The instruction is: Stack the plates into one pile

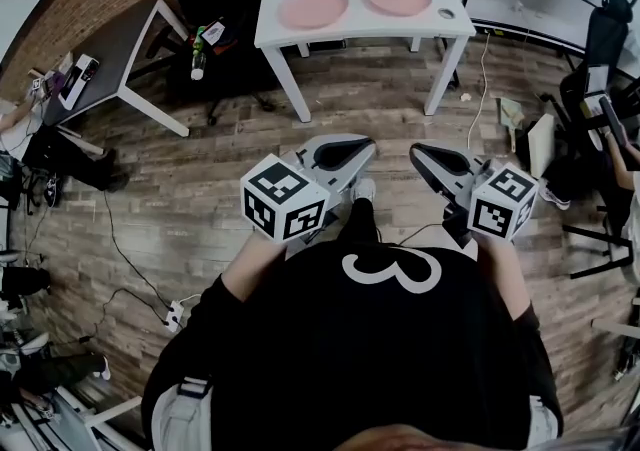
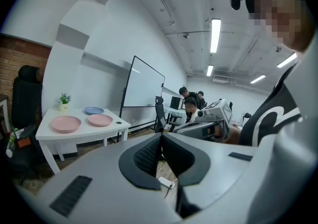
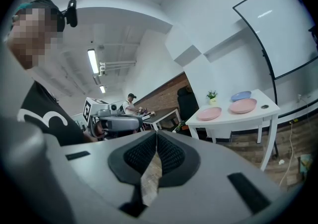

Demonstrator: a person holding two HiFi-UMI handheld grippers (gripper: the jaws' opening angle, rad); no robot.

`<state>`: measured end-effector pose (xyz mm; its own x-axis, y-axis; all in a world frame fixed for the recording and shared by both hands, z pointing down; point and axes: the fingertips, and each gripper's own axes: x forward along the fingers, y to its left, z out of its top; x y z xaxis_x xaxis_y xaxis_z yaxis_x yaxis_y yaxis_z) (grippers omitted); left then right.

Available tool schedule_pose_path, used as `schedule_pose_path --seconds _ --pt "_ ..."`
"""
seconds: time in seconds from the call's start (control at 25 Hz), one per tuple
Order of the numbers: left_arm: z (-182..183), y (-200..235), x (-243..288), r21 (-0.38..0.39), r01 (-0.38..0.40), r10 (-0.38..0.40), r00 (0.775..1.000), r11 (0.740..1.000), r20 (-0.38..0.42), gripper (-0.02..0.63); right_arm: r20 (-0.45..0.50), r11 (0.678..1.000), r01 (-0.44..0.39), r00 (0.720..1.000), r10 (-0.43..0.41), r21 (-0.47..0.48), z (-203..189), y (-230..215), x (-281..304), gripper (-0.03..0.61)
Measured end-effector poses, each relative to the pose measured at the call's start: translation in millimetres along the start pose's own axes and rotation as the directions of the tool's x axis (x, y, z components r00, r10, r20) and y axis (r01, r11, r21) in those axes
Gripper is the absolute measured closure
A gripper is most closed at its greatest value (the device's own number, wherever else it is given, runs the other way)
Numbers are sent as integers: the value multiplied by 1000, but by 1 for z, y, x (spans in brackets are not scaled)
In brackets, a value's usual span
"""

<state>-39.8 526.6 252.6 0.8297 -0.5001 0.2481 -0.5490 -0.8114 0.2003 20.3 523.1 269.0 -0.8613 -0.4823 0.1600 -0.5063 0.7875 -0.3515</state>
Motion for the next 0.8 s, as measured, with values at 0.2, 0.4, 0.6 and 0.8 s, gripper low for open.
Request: schedule_pose_path --seconds 0.2,0.4,0.6,0.8 --pt "3 30 23 8 33 -33 999 999 -33 598 3 1000 16 1000 -16 26 12 -33 17 554" --pt "10 73 52 -18 54 -55 997 998 -57 597 -3 998 34 999 -34 59 22 -76 40 554" --pt "24 126 83 -56 58 -62 996 997 -63 597 2 995 47 999 -47 91 40 -124 68 554" --pt "39 175 114 -60 118 -122 991 991 -61 597 -6 989 70 998 -69 132 54 -175 100 554"
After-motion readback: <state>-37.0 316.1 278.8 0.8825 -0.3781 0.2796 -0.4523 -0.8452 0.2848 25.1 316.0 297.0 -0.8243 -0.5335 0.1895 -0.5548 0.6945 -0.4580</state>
